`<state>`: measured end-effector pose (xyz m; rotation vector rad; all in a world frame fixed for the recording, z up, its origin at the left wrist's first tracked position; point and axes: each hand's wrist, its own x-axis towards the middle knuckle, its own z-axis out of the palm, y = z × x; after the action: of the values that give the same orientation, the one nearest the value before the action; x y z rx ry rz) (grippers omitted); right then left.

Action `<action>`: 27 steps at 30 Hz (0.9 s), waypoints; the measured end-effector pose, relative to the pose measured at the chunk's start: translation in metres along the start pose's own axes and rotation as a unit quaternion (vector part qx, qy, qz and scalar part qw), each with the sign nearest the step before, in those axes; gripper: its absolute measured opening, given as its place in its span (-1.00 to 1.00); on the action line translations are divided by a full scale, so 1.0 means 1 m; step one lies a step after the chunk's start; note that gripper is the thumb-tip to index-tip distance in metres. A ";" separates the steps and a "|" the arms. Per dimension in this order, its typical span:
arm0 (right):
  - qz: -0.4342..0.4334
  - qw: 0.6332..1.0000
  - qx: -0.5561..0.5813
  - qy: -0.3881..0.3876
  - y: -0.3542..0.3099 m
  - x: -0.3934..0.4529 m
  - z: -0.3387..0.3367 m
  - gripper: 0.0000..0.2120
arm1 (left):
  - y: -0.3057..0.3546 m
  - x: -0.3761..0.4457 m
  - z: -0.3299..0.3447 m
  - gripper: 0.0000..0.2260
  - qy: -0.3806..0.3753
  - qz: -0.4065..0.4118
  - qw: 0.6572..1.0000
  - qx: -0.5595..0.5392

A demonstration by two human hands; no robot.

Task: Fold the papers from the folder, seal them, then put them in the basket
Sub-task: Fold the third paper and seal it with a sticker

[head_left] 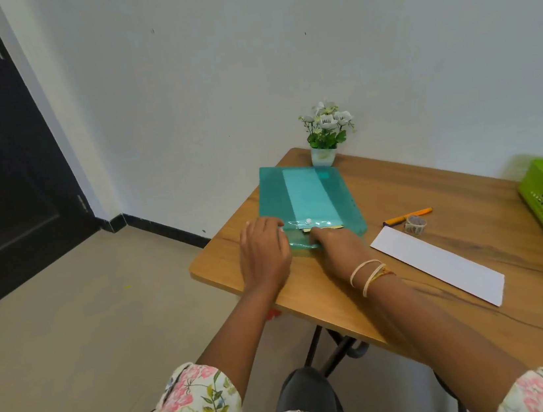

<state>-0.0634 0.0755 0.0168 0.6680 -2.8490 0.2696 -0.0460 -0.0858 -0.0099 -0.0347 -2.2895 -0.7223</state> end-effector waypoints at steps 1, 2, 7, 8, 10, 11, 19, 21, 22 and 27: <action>0.003 1.000 0.014 -0.004 0.001 -0.004 0.001 -0.85 | 0.000 0.000 -0.001 -0.90 0.000 0.003 1.000 -0.011; 0.006 1.000 0.026 -0.008 0.001 -0.007 0.003 -0.86 | -0.001 0.000 0.000 -0.90 0.001 0.003 1.000 -0.022; 0.006 0.996 0.088 -0.007 0.008 -0.018 0.008 -0.85 | -0.004 -0.001 0.002 -0.80 -0.050 0.019 0.998 -0.034; 0.006 0.995 0.098 -0.007 0.009 -0.019 0.008 -0.83 | -0.003 -0.001 0.003 -0.79 -0.074 0.028 0.997 -0.015; 0.006 0.993 0.122 -0.007 0.011 -0.022 0.007 -0.78 | -0.002 0.000 0.006 -0.77 -0.124 0.023 0.992 0.028; 0.007 0.991 0.132 -0.006 0.011 -0.023 0.007 -0.76 | -0.002 0.001 0.007 -0.75 -0.145 0.011 0.988 0.045; 0.056 0.981 0.183 0.023 0.010 -0.021 0.006 -0.81 | 0.001 0.000 0.008 -0.63 -0.208 -0.001 0.971 0.120; 0.083 0.984 0.147 0.050 0.009 -0.013 0.004 -0.82 | 0.001 0.000 0.008 -0.63 -0.203 0.002 0.973 0.112; 0.086 0.988 0.113 0.059 0.009 -0.008 0.004 -0.85 | 0.001 0.000 0.008 -0.63 -0.201 0.005 0.974 0.106; 0.083 0.996 -0.024 0.038 0.004 0.015 0.005 -0.77 | -0.001 0.001 0.009 -0.39 -0.216 -0.022 0.973 0.078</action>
<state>-0.0787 0.0717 0.0154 0.4037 -2.8306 0.2463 -0.0523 -0.0819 -0.0148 -0.0730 -2.7655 -0.5981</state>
